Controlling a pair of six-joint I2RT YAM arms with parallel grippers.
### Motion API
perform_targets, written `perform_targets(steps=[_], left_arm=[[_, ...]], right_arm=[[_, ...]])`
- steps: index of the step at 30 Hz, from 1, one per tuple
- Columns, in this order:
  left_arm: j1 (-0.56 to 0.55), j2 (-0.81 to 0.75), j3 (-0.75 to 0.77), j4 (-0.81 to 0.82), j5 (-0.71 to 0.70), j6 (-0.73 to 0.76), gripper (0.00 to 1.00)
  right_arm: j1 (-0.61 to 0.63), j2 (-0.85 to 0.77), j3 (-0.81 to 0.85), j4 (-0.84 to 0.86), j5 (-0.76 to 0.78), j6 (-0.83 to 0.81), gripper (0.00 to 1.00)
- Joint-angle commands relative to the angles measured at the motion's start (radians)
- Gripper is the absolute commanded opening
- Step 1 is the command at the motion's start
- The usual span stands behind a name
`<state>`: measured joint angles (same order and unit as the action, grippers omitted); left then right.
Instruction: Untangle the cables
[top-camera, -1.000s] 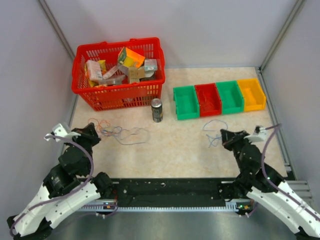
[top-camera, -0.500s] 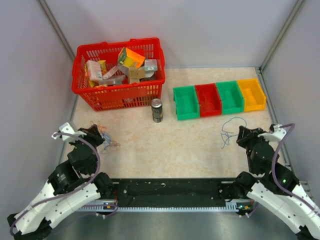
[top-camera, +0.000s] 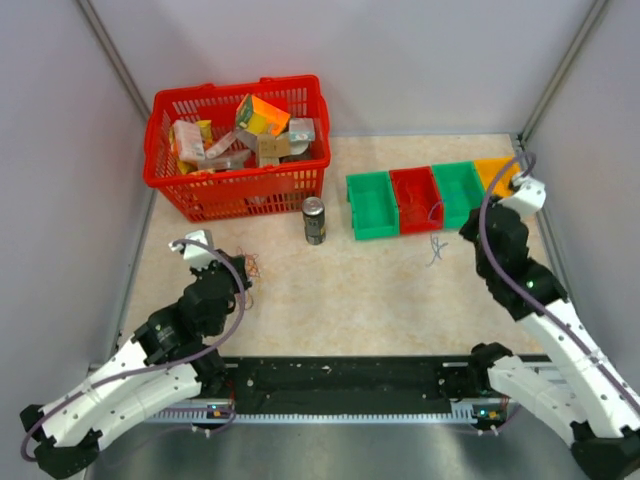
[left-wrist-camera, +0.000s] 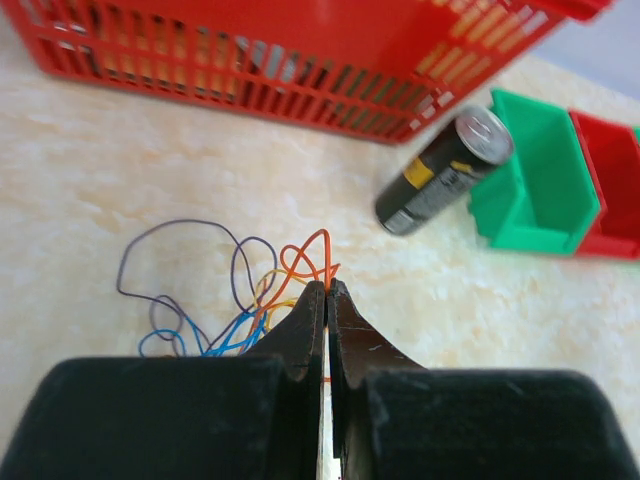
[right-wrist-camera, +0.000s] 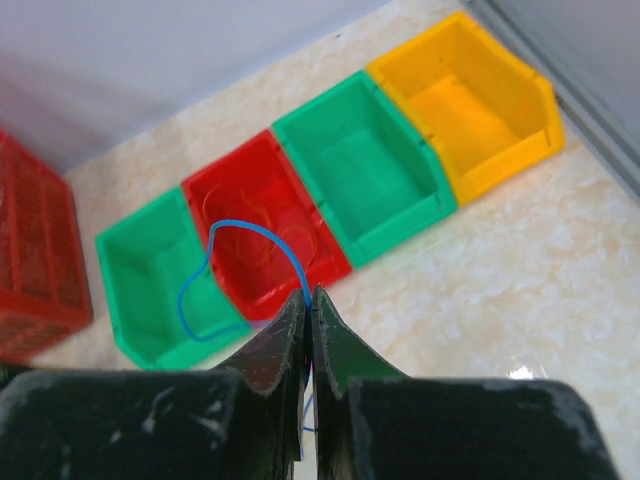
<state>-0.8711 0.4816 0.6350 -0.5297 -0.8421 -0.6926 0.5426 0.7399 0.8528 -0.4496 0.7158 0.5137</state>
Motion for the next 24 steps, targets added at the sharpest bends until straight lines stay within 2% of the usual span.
perform_targets(steps=[1, 6, 8, 13, 24], left_arm=[[-0.002, 0.047, -0.024, 0.163, 0.233, 0.102, 0.0], [0.0, 0.113, -0.031, 0.184, 0.369, 0.139, 0.0], [0.001, 0.132, -0.047, 0.215, 0.428, 0.139, 0.0], [0.0, 0.153, -0.092, 0.344, 0.612, 0.186, 0.0], [0.001, 0.235, -0.074, 0.45, 0.793, 0.245, 0.0]], right_arm=[[-0.303, 0.123, 0.107, 0.143, -0.378, 0.005, 0.0], [-0.507, 0.326, 0.241, 0.187, -0.606, 0.069, 0.0], [-0.568, 0.41, 0.314, 0.181, -0.653, 0.077, 0.0], [-0.595, 0.587, 0.434, 0.19, -0.605, 0.03, 0.0], [-0.599, 0.843, 0.474, 0.302, -0.581, -0.064, 0.0]])
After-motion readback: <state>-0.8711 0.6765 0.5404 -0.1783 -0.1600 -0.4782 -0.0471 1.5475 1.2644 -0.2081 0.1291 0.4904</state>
